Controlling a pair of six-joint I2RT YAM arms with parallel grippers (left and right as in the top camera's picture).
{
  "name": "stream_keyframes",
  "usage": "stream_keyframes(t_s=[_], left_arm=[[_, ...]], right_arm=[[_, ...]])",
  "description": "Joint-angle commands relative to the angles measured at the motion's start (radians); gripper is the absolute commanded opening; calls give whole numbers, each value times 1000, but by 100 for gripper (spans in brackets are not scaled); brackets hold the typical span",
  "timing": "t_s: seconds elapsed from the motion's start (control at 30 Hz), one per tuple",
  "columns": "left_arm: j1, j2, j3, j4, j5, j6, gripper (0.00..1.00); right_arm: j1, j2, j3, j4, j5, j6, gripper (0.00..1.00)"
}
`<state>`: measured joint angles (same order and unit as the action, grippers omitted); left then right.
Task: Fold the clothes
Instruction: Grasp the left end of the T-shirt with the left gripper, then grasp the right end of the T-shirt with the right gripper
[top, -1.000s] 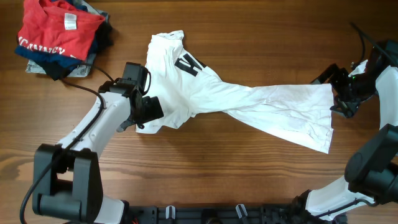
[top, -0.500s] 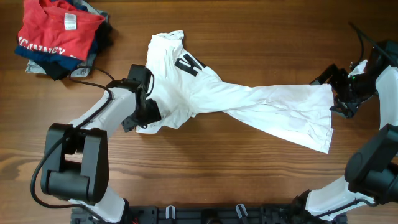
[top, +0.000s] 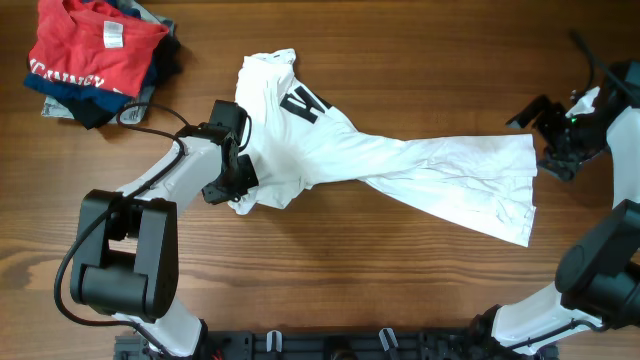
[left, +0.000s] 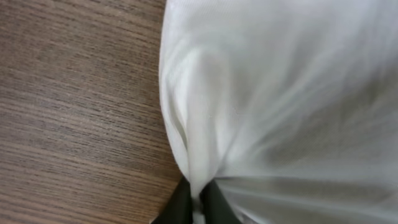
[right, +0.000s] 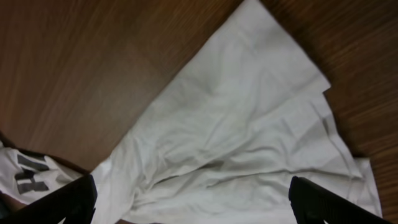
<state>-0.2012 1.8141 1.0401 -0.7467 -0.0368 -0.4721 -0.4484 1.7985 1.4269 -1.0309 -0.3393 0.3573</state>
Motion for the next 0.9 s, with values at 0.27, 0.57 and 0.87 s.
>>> stream_keyframes(t_s=[0.27, 0.57, 0.87], left_arm=[[3, 34, -8, -4, -36, -4, 4], [3, 34, -8, 11, -35, -8, 4], [3, 34, -8, 18, -35, -8, 4]], right_arm=[[-59, -2, -1, 208, 205, 64, 100], [-46, 197, -1, 279, 144, 61, 96], [83, 241, -1, 277, 307, 65, 89]])
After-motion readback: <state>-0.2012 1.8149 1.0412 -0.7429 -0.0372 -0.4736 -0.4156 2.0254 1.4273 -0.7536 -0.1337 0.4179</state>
